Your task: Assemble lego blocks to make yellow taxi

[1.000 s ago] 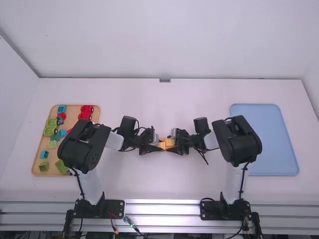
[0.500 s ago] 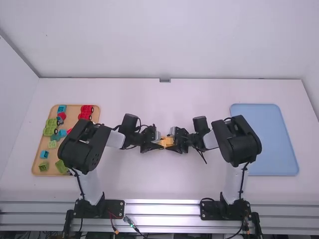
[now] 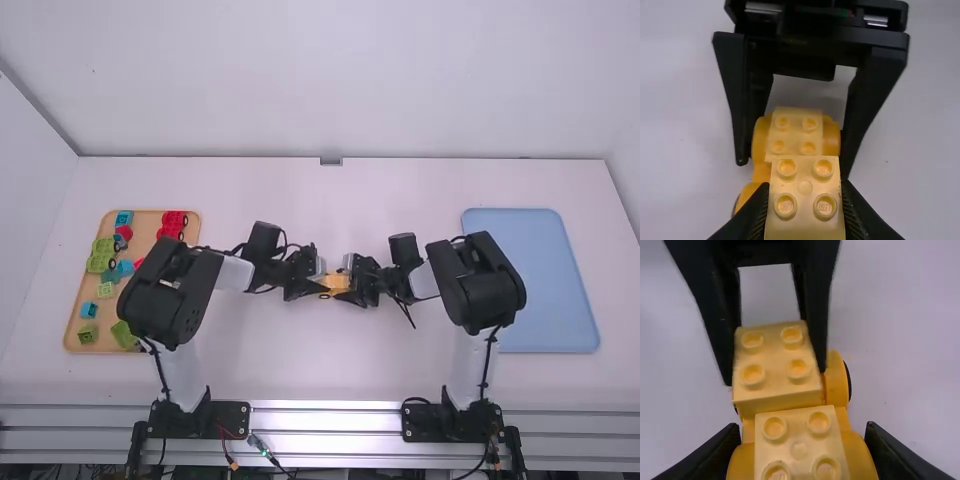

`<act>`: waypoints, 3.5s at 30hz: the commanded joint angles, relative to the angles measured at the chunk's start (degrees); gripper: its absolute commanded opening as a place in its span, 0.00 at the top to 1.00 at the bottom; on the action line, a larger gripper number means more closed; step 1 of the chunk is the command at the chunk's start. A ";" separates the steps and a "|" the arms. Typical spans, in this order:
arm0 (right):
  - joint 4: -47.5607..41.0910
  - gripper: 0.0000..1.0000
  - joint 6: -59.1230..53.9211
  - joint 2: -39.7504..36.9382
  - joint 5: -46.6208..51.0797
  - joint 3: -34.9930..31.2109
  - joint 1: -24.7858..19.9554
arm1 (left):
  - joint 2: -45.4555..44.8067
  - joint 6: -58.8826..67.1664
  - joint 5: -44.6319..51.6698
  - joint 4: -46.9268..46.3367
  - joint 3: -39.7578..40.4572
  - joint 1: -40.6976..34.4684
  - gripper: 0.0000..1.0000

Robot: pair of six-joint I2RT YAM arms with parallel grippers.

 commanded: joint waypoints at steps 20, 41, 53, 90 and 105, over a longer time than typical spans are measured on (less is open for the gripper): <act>-1.84 0.48 1.16 0.98 4.55 -0.09 1.27 | -0.42 6.51 -2.05 -0.48 -2.14 -0.98 0.68; -1.81 0.47 1.16 0.98 4.57 -0.11 1.53 | -9.14 -5.22 11.61 2.75 -1.64 6.58 0.98; -1.79 0.47 2.27 0.98 4.59 -0.11 1.49 | -1.33 -7.28 1.70 0.52 -1.70 0.55 0.98; -1.57 0.48 2.69 0.98 5.03 -0.09 1.84 | -12.85 -5.90 16.68 -6.21 7.54 13.79 0.45; -12.50 0.06 1.70 -0.92 5.25 4.66 1.79 | -19.89 -40.28 3.23 -10.88 9.88 32.33 0.01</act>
